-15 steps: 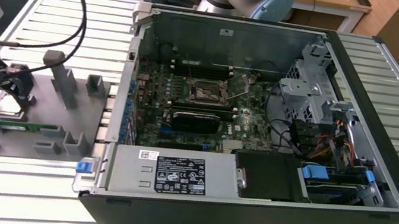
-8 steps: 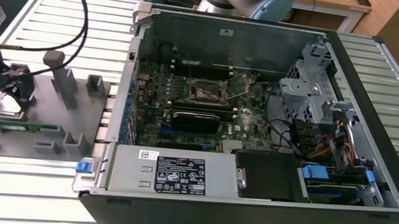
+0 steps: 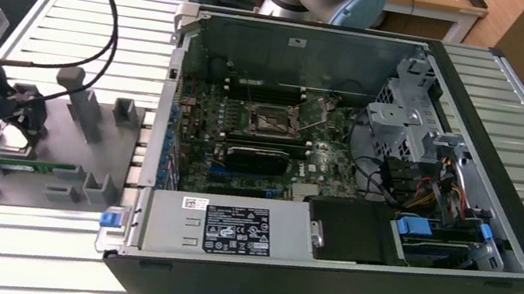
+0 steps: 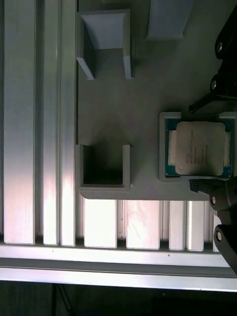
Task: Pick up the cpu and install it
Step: 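Pick up the cpu and move it towards the insertion slot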
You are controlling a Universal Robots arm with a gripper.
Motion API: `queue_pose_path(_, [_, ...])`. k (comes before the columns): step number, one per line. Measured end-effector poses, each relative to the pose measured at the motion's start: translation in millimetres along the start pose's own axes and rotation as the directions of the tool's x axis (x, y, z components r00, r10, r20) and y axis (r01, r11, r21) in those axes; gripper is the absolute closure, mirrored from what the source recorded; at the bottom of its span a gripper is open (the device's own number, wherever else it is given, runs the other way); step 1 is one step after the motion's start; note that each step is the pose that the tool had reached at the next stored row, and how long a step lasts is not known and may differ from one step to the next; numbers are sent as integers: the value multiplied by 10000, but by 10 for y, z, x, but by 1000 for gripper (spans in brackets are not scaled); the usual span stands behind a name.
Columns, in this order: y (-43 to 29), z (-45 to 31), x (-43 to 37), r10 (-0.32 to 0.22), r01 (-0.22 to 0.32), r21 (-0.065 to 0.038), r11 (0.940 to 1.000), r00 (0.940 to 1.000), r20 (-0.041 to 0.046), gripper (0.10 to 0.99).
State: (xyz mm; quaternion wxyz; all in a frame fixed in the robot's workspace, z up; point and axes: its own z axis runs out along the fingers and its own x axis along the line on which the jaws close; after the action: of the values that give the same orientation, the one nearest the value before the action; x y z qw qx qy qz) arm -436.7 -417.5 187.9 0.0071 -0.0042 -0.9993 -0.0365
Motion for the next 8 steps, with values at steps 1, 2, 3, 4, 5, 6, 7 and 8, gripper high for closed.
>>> queue_pose_path(1, [0, 5, 0, -10, 10, 0, 10000, 10000, -1, 455])
queue_pose_path(2, [-1, 11, -1, -16, 16, 1, 10000, 10000, -2, 455])
queue_pose_path(3, [-2, 17, -1, -21, 21, 0, 10000, 10000, -3, 455])
queue_pose_path(4, [-2, 21, -1, -22, 22, -3, 10000, 10000, -3, 455])
queue_pose_path(5, [-2, 25, -1, -22, 22, -4, 10000, 10000, -3, 455])
queue_pose_path(6, [-2, 29, -1, -23, 23, -5, 10000, 10000, -3, 455])
queue_pose_path(7, [-2, 32, -2, -23, 23, -5, 10000, 10000, -3, 455])
queue_pose_path(8, [-2, 33, -2, -23, 23, -4, 10000, 10000, -5, 471])
